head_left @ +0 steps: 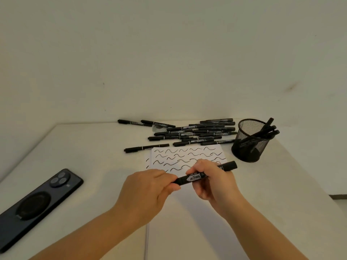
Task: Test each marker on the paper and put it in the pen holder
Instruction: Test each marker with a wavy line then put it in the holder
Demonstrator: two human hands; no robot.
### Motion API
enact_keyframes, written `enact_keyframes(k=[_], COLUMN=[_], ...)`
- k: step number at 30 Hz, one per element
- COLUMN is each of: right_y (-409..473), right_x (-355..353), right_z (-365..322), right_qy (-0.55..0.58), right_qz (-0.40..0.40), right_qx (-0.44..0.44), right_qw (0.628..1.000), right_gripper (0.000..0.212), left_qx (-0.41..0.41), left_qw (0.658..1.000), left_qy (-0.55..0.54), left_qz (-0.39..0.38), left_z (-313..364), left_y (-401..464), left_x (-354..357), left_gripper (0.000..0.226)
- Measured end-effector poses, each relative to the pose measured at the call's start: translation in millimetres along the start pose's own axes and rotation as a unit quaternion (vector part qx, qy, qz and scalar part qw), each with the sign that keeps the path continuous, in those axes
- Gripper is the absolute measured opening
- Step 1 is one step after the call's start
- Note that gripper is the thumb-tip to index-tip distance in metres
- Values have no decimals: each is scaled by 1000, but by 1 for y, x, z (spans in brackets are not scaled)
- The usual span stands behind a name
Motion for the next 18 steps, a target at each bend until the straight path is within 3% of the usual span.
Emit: enact_keyframes(k=[6,10,14,16,18], right_y=[-5,-9,-13,-8,6], right_x=[15,21,29,22,-3], right_z=[5,-2,-2,-7,-19], right_qy=[-35,-45,-60,-34,23], right_qz=[-53,-117,-159,-140,-66], right_qx=[-65,-124,-164,-173,-179], right_qw=[996,984,972,974,981], right_gripper=[26,25,23,19,21], left_qx=[-166,-235,-254,-253,-279], left_qw=[964,910,852,822,804], left_qy=[-181,-303,-385,-417,-426], left_qz=[-98,-156,-247,-292,-306], left_z=[-16,-21,-20,-24,-41], left_y=[-18,-24,-25,-30,-40], left_x=[3,2,8,7,3], left_gripper=[25,30,33,32,32])
Point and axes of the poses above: each hand's wrist, its own y-axis towards the middle knuckle, its own x-axis out of the palm, z = x × y, the point moved 5 cm from there along y, towards the middle knuckle, and after that the axes turned 11 degrees about z, right-handed, at the moved point
